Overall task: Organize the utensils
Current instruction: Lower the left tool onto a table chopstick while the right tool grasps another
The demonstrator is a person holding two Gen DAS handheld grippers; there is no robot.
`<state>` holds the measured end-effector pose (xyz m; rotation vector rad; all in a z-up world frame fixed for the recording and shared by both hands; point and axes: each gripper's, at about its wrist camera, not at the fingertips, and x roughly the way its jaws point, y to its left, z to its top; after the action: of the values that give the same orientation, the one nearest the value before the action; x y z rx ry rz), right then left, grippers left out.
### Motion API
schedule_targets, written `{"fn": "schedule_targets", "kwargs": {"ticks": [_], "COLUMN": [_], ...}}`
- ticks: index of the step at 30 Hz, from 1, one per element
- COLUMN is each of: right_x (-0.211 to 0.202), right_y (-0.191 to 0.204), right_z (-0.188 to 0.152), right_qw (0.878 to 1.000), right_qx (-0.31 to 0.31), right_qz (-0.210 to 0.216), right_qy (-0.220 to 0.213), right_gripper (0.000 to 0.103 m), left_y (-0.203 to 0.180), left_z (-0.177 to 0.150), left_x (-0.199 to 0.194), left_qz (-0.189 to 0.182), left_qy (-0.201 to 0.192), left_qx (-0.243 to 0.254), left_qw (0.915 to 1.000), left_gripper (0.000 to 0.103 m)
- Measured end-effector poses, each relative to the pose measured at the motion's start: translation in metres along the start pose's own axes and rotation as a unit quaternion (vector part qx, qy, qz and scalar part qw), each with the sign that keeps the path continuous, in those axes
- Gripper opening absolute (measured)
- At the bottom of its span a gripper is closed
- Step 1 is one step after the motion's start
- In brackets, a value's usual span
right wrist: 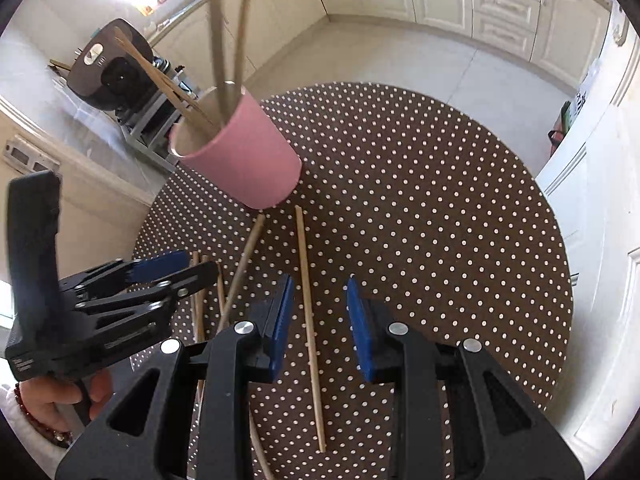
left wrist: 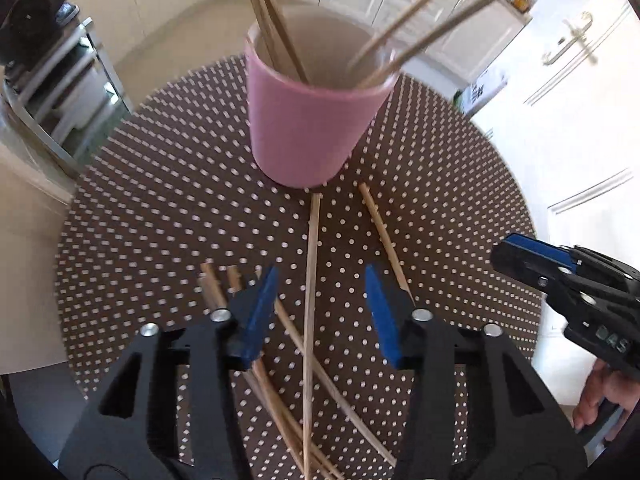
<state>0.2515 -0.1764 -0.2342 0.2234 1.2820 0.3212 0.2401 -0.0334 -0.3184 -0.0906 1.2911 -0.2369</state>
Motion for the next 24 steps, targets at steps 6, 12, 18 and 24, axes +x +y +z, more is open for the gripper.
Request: {"fn": "schedule_targets", "kwargs": {"ticks": [6,12,18,24], "right_x": [0.021,0.040,0.062,0.090], "right_y": [-0.006,-0.006,0.003,0.016], "right_z": [0.008,0.017,0.026,0.028], "right_qw": [1.000,0.999,0.998,0.995], "right_qx": [-0.004,-0.006,-0.024,-0.044], "right_qz": [0.009,0.018,0.029,0.024], "right_qy": [0.023,0.037,0.058,0.084], "right_gripper": [0.026,0.026,0.026,0.026], "left_y": [-0.001,-0.007,0.006,0.032], "left_z": [0.010,0.016,0.018,0.013], "left_x": [0.036,0.054,0.044,0.015], "left_qz": [0.001,0.018,0.014,0.011], "left_qy": [0.031,0.037,0.014,-0.012], "left_qx": [-0.011,-0.005,-0.024,-0.041], "left_qw": [0.9995,0.9991,0.9995,0.9990], "left_gripper": [0.035,0.009,0.006,0.006]}}
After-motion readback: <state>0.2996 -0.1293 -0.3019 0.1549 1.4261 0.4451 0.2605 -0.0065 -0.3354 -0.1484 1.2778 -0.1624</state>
